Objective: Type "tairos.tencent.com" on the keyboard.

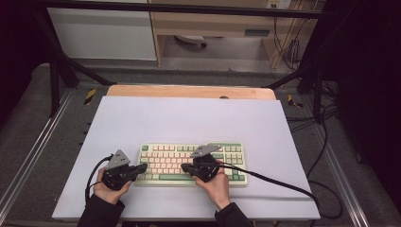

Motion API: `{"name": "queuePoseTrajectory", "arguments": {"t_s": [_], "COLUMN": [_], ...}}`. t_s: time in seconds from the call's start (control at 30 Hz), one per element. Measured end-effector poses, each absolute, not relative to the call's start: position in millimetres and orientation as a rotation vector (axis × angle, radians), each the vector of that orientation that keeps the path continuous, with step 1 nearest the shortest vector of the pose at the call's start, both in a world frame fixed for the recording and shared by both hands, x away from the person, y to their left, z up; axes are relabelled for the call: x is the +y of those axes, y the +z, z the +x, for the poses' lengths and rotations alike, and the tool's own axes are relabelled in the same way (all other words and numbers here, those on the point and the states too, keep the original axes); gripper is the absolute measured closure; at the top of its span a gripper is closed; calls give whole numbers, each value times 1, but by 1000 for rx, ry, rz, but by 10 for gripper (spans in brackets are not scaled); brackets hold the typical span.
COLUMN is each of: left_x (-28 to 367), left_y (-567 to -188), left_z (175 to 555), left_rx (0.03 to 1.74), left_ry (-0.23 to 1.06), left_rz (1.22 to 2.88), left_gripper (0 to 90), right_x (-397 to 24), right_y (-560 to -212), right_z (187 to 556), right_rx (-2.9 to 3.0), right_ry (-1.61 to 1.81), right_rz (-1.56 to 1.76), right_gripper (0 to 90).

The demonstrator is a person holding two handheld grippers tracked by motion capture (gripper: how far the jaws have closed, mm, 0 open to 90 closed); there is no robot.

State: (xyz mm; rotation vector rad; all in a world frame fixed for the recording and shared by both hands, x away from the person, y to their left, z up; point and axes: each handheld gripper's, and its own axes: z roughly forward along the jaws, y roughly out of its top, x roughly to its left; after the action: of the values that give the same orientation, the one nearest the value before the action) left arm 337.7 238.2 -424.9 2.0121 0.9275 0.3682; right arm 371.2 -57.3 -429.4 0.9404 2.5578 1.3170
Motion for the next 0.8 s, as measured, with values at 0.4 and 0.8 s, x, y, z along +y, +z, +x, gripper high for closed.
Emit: {"name": "queuePoseTrajectory", "arguments": {"t_s": [0.4, 0.8], "left_x": [239, 239], "left_y": [-424, -424], "left_z": [337, 337], "left_rx": [928, 927], "left_ry": [368, 370], "left_rz": [2006, 2006], "left_gripper": [900, 900], "right_x": [-59, -61], "right_y": [-431, -433], "right_z": [369, 367], "right_rx": [2566, 2561], "right_ry": [1270, 1238], "right_rz": [921, 918], "right_gripper": [900, 900]}}
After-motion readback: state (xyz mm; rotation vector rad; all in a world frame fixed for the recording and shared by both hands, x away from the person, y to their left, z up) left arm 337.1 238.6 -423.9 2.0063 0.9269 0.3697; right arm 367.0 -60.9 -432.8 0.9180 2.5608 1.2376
